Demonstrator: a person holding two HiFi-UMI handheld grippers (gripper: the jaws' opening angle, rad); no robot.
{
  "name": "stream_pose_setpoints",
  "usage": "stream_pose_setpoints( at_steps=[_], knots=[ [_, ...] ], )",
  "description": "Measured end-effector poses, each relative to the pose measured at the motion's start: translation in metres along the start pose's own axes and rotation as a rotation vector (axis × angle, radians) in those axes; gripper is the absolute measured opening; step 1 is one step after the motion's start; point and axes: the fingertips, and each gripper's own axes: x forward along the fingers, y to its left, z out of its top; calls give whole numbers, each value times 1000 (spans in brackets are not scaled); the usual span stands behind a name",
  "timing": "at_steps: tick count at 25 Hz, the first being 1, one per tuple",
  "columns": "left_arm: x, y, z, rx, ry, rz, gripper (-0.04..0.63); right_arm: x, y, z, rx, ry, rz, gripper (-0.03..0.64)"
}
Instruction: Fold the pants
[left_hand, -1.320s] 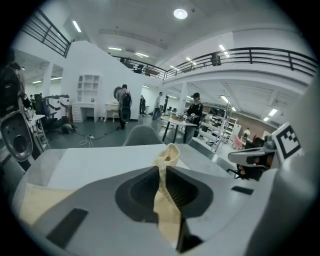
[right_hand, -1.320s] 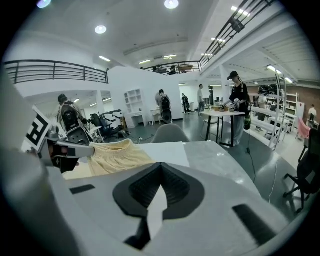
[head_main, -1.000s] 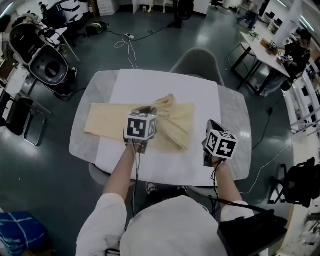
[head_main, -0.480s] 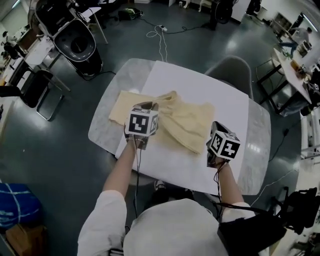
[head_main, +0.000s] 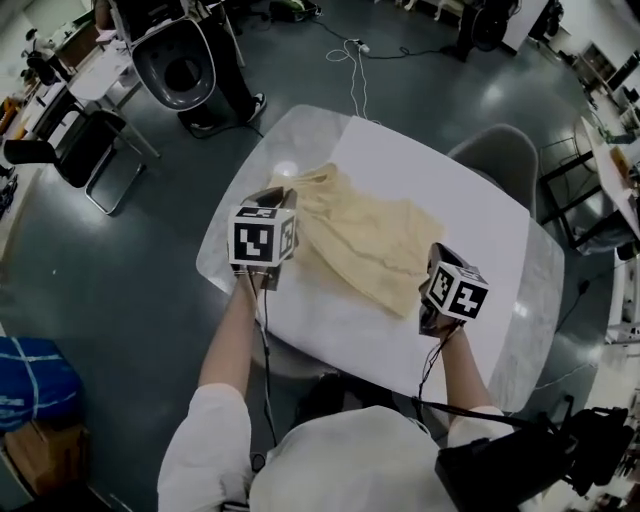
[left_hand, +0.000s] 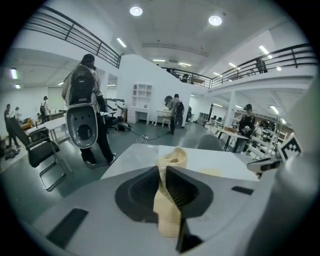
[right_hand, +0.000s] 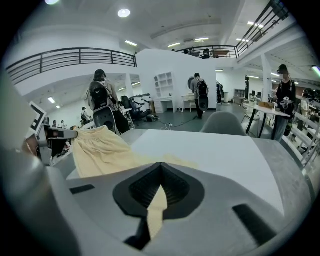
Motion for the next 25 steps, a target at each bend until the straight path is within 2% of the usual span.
stream_pose_setpoints(
  at_steps=[4, 5, 6, 9, 11, 16, 21, 25],
  knots=[
    [24, 71, -49, -49, 44, 115, 44, 22, 19, -10, 3, 22, 12, -8],
    [32, 86, -66, -59, 60, 152, 58, 26, 22, -12, 2, 29, 11, -8],
    [37, 98, -80, -76, 66, 182, 108, 29, 23, -15, 0, 37, 9, -8],
    [43, 109, -103, -163, 55, 195, 138, 38, 19, -27, -5, 63, -4, -8],
    [46, 99, -108, -167, 60, 175, 138, 40, 11, -35, 7, 73, -17, -8],
    [55, 35, -104, -117, 67, 60, 138, 25, -10, -44, 47, 64, -46, -8],
    [69, -77, -104, -40, 101, -116, 138, -2, -51, -52, 88, 49, -94, -8],
    [81, -166, -114, 12, 148, -218, 138, -31, -97, -68, 129, 50, -141, -8]
  ],
)
